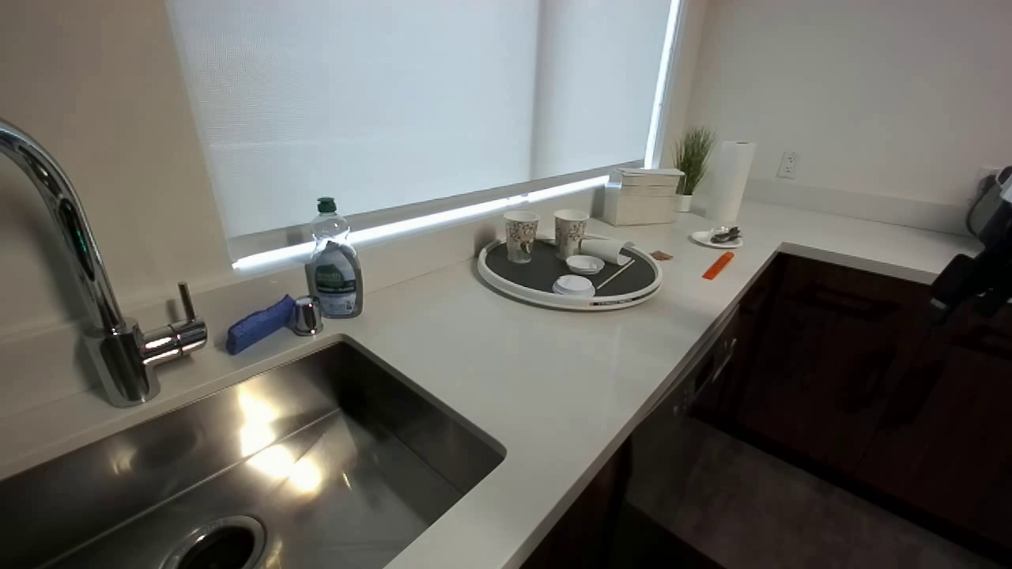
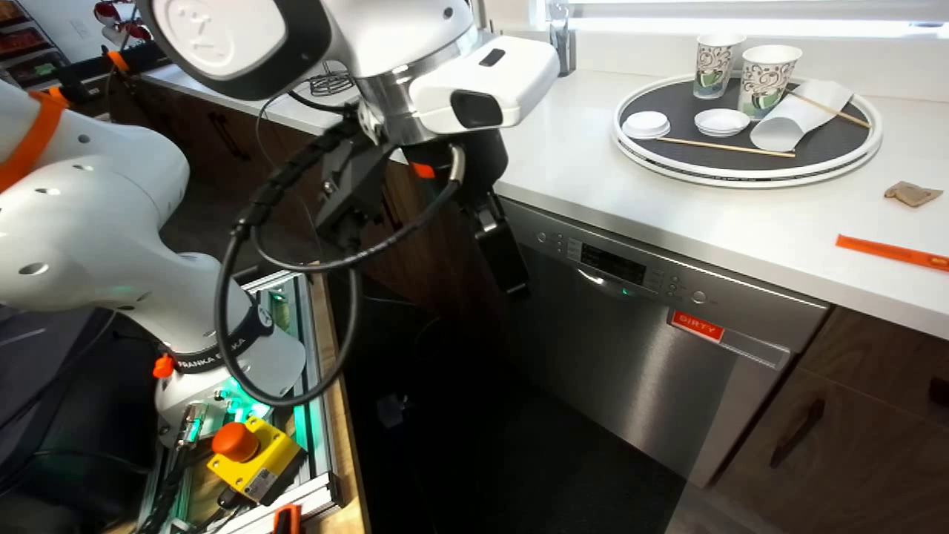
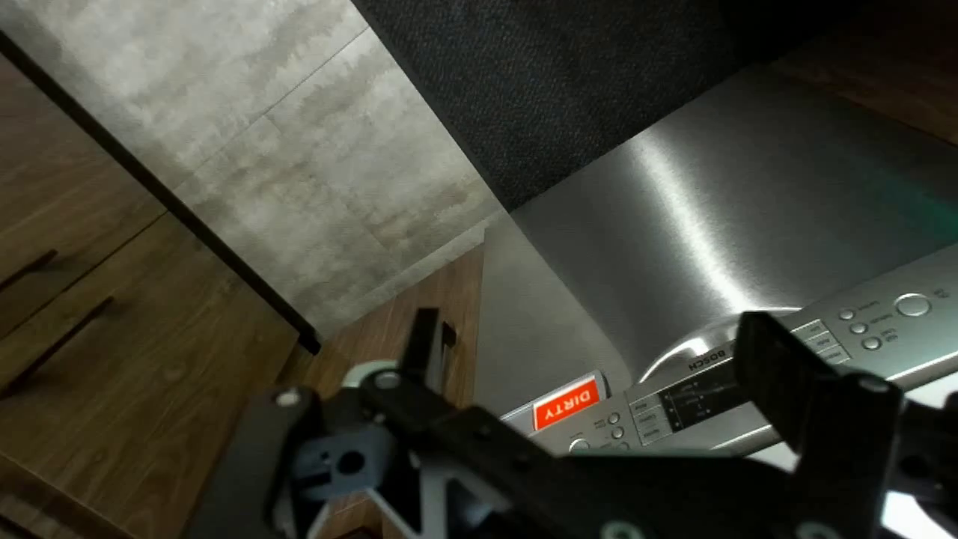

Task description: Press the big button on the right side of the dishwasher

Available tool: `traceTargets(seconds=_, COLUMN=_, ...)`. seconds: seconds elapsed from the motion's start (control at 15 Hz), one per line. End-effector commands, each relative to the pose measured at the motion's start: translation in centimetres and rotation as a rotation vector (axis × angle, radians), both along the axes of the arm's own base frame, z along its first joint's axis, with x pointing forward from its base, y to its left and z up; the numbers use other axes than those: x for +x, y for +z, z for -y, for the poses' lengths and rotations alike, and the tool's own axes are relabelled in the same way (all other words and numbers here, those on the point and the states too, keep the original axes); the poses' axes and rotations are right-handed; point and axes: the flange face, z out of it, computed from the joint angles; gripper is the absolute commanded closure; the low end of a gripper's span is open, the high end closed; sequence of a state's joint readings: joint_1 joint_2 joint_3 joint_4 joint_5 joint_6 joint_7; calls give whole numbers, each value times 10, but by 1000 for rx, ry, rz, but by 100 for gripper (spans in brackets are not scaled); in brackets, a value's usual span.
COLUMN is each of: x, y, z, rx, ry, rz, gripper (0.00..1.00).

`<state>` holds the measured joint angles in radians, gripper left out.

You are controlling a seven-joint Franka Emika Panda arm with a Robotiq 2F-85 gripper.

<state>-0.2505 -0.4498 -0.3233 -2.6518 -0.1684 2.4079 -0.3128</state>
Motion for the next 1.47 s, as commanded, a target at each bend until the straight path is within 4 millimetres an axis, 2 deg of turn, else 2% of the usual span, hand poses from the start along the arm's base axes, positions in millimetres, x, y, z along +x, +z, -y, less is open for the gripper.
traceTargets(seconds=0.0, x=27, y=-30, z=21, rx=-46, ry=115, rz=5, gripper=0)
traceTargets(seconds=0.33, x=57, y=-70, z=22, rx=-61, ry=278, rz=23, gripper=0)
traceTargets(seconds=0.6, x=82, y=-88, z=15, rx=-35, ry=365, rz=64, gripper=0)
traceTargets(seconds=0.87, x=102, y=-105, z=16, rx=12, ry=413, rz=79, gripper=0)
traceTargets(seconds=0.93, x=89, y=-93, z=12, rx=0, ry=388, rz=81, gripper=0)
traceTargets(seconds=1.4, x=91, y=-95, z=13, rx=-1, ry=391, rz=81, gripper=0)
